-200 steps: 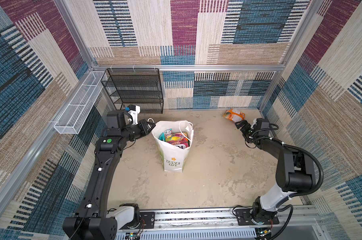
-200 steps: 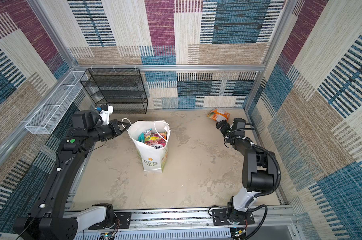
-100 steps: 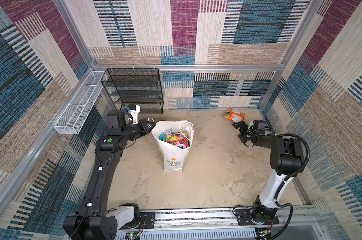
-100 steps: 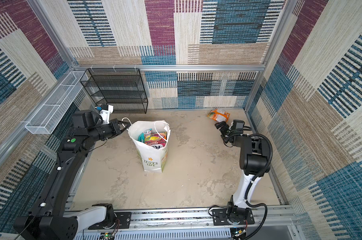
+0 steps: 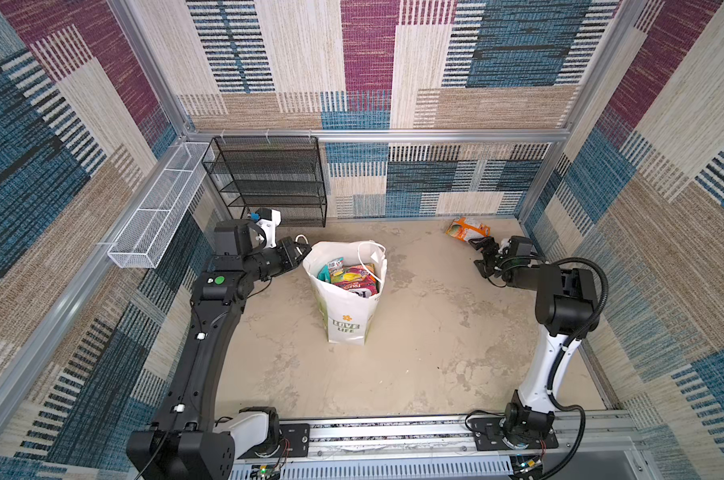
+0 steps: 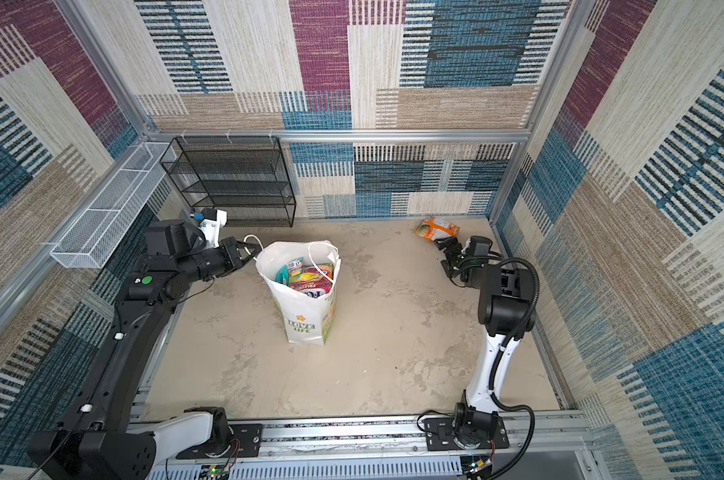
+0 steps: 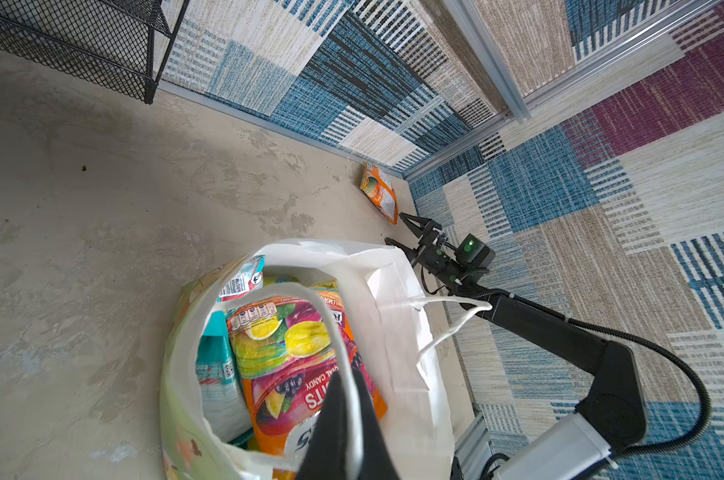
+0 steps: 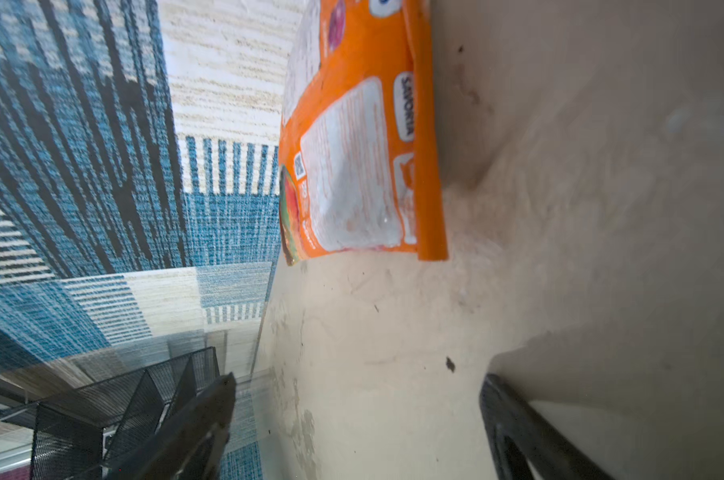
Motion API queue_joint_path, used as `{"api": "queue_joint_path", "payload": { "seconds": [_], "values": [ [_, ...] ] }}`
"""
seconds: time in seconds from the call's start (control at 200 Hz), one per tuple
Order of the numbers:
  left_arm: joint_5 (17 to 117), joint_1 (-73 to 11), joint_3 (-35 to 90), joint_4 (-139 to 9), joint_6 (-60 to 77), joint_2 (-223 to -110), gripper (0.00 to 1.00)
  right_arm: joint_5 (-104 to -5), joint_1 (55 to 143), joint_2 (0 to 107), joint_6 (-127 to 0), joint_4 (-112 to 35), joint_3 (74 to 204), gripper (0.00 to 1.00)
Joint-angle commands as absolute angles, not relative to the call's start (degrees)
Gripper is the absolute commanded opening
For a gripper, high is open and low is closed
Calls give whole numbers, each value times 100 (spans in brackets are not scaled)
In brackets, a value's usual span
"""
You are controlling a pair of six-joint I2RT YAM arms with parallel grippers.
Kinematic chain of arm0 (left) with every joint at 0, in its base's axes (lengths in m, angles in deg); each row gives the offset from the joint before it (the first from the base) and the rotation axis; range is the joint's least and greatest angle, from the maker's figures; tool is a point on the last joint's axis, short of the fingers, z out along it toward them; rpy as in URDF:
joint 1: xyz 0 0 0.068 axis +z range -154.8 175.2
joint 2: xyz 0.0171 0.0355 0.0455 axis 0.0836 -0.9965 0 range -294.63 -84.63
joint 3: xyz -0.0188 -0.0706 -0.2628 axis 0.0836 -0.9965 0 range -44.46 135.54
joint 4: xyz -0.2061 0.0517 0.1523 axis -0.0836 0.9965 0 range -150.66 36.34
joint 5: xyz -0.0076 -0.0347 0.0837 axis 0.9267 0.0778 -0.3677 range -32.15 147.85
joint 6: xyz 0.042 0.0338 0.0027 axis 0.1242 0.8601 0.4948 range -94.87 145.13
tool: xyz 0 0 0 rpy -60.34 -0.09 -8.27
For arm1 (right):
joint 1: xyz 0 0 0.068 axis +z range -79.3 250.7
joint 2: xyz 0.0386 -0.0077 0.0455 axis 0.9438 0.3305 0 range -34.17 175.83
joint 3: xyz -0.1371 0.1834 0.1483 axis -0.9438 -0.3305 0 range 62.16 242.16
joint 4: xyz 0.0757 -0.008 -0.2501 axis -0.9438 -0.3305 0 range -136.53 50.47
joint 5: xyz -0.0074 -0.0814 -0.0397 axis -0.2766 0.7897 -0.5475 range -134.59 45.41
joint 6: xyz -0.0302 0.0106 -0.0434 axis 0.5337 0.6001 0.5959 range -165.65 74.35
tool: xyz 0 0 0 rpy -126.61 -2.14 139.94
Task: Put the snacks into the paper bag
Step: 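Grasp the orange mango packet by its edge with the right gripper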
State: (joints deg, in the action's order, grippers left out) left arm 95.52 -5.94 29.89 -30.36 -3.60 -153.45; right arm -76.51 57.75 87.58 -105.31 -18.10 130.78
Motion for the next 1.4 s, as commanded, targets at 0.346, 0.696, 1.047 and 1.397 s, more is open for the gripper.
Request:
{"api": "queue_joint_path", "payload": {
  "seconds": [0.346, 0.696, 1.047, 1.397],
  "values": [
    [9642, -576, 2999, -3190, -429, -15319, 4, -7061, 5651, 9371, -11727, -1593, 13459, 77],
    [9669, -578, 2990, -3213, -457, -15277, 4, -6997, 5654, 9917, -12060, -1593, 14025, 66],
    [9658, -561, 2980, -3229, -466, -15223, 4, -6990, 5811, 10493, -12142, -1520, 14550, 35],
    [9704, -550, 2981, -3235, -475, -15247, 4, -7232, 5825, 9462, -11864, -442, 13614, 8]
  ]
}}
